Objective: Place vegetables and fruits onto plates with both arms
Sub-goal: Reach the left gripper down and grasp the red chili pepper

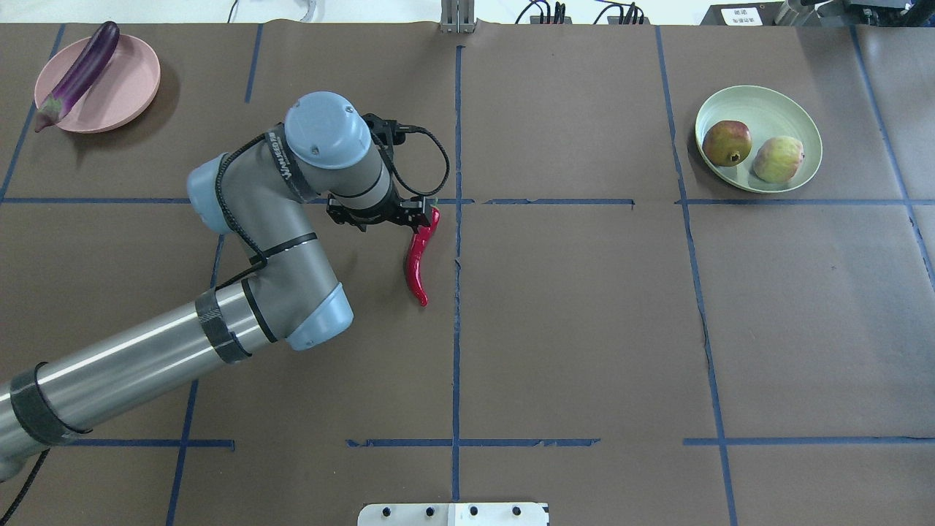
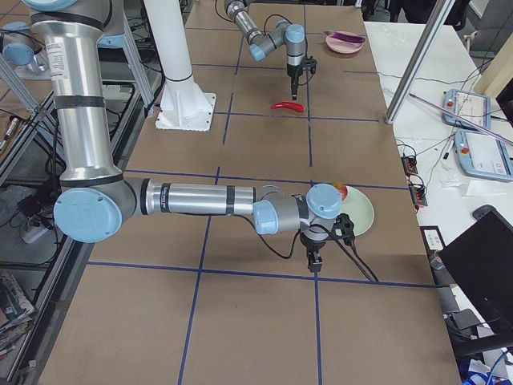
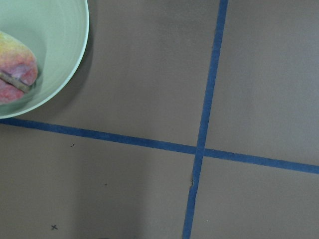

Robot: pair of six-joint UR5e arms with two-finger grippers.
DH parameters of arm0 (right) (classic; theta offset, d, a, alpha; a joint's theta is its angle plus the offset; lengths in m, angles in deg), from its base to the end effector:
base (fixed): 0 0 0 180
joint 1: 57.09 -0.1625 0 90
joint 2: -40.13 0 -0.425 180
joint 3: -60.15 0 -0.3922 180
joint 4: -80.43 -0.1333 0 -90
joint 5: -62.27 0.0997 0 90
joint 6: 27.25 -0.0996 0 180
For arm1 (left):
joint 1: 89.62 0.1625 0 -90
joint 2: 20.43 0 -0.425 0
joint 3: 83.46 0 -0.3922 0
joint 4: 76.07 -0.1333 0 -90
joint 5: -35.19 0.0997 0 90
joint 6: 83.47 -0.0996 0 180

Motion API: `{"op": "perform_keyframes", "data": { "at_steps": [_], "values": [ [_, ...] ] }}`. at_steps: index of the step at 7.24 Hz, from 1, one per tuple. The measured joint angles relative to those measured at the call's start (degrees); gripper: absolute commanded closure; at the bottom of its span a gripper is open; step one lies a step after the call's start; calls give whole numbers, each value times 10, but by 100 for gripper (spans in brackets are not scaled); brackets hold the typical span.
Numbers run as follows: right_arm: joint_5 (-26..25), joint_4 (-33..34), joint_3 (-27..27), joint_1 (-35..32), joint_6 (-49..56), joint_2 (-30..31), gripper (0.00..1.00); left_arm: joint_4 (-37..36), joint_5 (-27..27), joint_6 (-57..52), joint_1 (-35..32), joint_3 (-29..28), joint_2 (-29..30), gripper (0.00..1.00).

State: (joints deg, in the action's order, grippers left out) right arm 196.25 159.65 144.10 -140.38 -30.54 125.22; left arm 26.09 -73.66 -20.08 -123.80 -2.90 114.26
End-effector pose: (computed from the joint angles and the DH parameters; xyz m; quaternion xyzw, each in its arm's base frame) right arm 0.0007 -0.5426 0.6477 0.0451 -0.3785 -0.0590 0.9226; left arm 0.5686 -0.5084 0.2287 0.0713 0.4180 0.0061 0.9056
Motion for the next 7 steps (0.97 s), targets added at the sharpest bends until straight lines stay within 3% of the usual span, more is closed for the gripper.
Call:
{"op": "perform_keyframes", "data": {
  "at_steps": [2, 3, 4, 7],
  "values": [
    [-1, 0, 2, 0, -1, 2, 0, -10, 35, 13, 37, -2, 10, 24],
    [-1, 0, 2, 0, -1, 2, 0, -11, 41, 14, 44, -2, 11, 43],
    [-1, -1, 2, 0, -1, 3, 0, -11, 43, 14, 47, -3, 10, 96],
    [-1, -3, 3, 0, 1, 6, 0, -12, 44, 24, 43, -2, 8, 100]
  ]
}}
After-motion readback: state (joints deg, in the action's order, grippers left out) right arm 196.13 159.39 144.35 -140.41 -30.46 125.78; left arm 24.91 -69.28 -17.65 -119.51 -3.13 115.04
